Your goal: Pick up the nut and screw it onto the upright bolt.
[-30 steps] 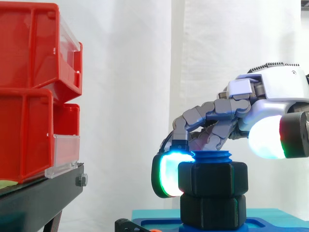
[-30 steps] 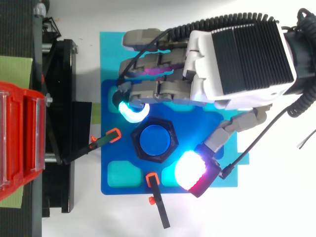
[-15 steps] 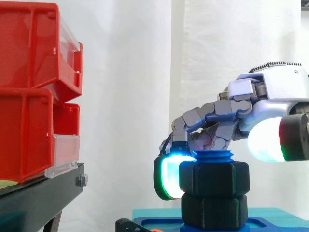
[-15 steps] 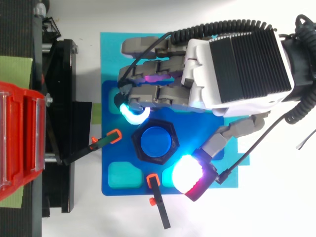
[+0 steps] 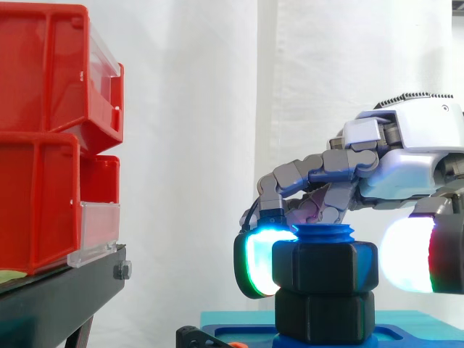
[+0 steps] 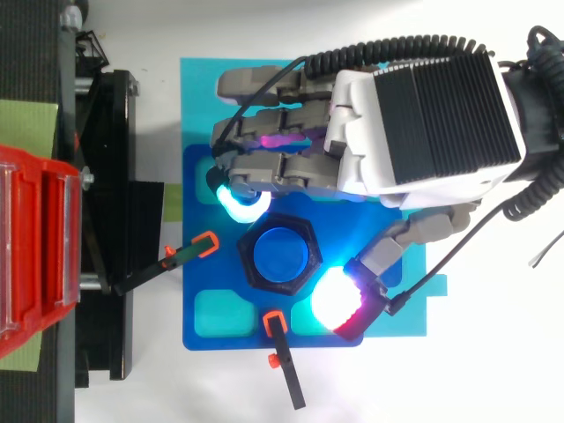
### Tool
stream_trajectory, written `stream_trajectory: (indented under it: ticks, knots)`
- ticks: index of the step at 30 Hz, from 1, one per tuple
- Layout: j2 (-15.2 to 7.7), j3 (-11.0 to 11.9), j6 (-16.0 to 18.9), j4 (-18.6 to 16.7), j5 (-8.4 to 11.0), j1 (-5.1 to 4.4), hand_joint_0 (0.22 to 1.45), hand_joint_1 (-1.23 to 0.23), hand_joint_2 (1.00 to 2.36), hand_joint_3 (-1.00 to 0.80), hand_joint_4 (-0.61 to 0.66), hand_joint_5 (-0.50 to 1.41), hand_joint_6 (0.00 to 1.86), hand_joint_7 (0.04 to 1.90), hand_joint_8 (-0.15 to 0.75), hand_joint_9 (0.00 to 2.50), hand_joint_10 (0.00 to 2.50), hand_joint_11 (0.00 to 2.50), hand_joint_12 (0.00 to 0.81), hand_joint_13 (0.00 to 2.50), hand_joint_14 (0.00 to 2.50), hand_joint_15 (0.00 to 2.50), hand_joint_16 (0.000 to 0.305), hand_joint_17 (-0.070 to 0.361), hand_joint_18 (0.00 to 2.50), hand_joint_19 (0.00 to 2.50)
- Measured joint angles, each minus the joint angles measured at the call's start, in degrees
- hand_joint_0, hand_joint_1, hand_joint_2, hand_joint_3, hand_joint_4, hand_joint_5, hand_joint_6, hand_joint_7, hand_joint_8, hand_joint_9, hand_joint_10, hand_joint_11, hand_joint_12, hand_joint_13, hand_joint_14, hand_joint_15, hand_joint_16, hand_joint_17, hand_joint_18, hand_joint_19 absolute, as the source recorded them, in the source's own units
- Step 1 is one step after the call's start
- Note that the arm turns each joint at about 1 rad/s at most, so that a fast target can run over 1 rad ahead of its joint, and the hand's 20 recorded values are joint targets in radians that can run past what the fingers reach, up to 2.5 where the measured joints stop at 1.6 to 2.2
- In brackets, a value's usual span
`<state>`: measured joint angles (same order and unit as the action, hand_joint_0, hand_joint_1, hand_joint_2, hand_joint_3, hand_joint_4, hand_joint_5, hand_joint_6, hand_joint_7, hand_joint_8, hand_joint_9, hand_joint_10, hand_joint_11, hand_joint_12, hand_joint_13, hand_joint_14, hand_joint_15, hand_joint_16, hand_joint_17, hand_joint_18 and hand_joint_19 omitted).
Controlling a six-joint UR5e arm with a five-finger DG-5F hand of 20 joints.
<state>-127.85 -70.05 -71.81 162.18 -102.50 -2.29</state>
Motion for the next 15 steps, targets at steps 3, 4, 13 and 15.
stream_trajectory:
  ticks: [3, 4, 13, 15]
  knots:
    - [0.01, 0.0, 0.0, -0.04, 0.0, 0.0, 0.5, -0.69, 1.0, -0.5, 0.17, -0.07, 0.59, 1.44, 0.303, 0.96, 0.0, 0.05, 0.342, 0.52, 0.0, 0.0, 0.041, 0.092, 0.13, 0.0]
    - [0.02, 0.0, 0.0, -0.04, 0.0, 0.0, 0.5, -0.7, 1.0, -0.5, 0.18, -0.07, 0.6, 1.42, 0.302, 0.97, 0.0, 0.05, 0.342, 0.52, 0.0, 0.0, 0.041, 0.092, 0.13, 0.0]
    - [0.03, 0.0, 0.0, 0.06, -0.06, 0.21, 0.52, -0.7, 1.0, -0.48, 0.17, -0.07, 0.61, 1.4, 0.298, 0.97, 0.0, 0.05, 0.335, 0.52, 0.0, 0.0, 0.04, 0.089, 0.13, 0.0]
    - [0.02, 0.0, 0.0, 0.03, -0.06, 0.24, 0.52, -0.7, 1.0, -0.48, 0.17, -0.07, 0.61, 1.41, 0.299, 0.97, 0.0, 0.05, 0.334, 0.52, 0.0, 0.0, 0.039, 0.089, 0.14, 0.0]
